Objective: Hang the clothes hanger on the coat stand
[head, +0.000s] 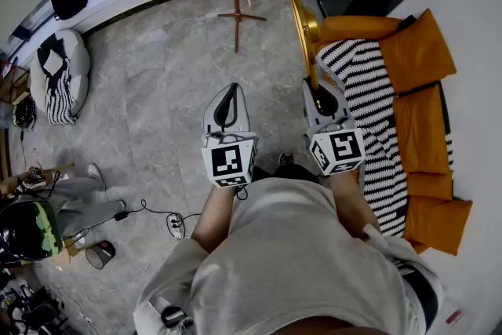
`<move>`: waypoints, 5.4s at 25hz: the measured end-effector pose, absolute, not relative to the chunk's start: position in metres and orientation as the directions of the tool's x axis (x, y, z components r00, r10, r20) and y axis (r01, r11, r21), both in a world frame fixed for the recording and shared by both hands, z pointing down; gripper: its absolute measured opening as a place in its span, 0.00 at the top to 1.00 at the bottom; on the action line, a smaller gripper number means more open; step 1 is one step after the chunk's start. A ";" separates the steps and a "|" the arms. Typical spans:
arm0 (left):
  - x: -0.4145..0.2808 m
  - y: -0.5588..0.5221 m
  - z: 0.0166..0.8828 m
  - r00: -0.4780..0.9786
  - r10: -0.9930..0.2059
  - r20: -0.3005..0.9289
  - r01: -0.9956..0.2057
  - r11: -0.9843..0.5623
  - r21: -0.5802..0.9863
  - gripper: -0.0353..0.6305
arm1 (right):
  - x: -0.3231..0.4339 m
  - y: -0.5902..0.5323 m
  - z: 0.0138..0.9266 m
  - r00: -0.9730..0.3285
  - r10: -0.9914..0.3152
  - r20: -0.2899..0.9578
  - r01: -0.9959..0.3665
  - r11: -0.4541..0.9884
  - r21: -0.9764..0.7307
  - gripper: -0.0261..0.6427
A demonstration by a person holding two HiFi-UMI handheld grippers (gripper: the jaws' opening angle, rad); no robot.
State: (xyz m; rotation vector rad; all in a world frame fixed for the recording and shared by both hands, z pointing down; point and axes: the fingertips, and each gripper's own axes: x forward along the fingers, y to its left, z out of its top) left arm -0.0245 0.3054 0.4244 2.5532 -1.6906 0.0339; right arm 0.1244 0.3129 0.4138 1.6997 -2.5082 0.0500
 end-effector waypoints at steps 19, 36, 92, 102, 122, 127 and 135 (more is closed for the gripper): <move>-0.149 0.341 0.472 0.346 -0.925 0.160 -0.938 -0.339 0.070 0.93 | -0.001 0.321 0.446 -0.455 -0.876 0.161 -0.889 0.458 -0.021 0.93; -0.249 0.340 0.509 0.204 -0.943 0.262 -0.979 -0.195 0.058 0.93 | -0.100 0.276 0.485 -0.589 -0.779 0.217 -0.806 0.586 -0.085 0.93; -0.025 -0.103 0.447 0.411 -0.856 0.313 -0.459 -0.491 -0.740 0.71 | 0.092 0.020 0.488 -0.728 -0.555 0.402 -0.619 0.785 -0.037 0.93; -0.023 -0.124 0.438 0.506 -0.838 0.203 -0.391 -0.433 -0.812 0.80 | 0.060 -0.019 0.481 -0.737 -0.484 0.472 -0.522 0.851 0.057 0.93; -0.057 -0.189 0.467 0.353 -0.863 0.360 -0.561 -0.504 -0.657 0.91 | 0.042 -0.155 0.481 -0.302 -0.856 0.420 -0.483 0.518 0.706 0.82; -0.066 -0.201 0.473 0.317 -0.869 0.380 -0.616 -0.493 -0.614 0.91 | 0.035 -0.173 0.475 -0.240 -0.897 0.370 -0.421 0.440 0.793 0.86; -0.089 -0.238 0.475 0.304 -0.868 0.392 -0.659 -0.489 -0.571 0.91 | 0.018 -0.204 0.468 -0.246 -0.896 0.370 -0.348 0.438 0.829 0.79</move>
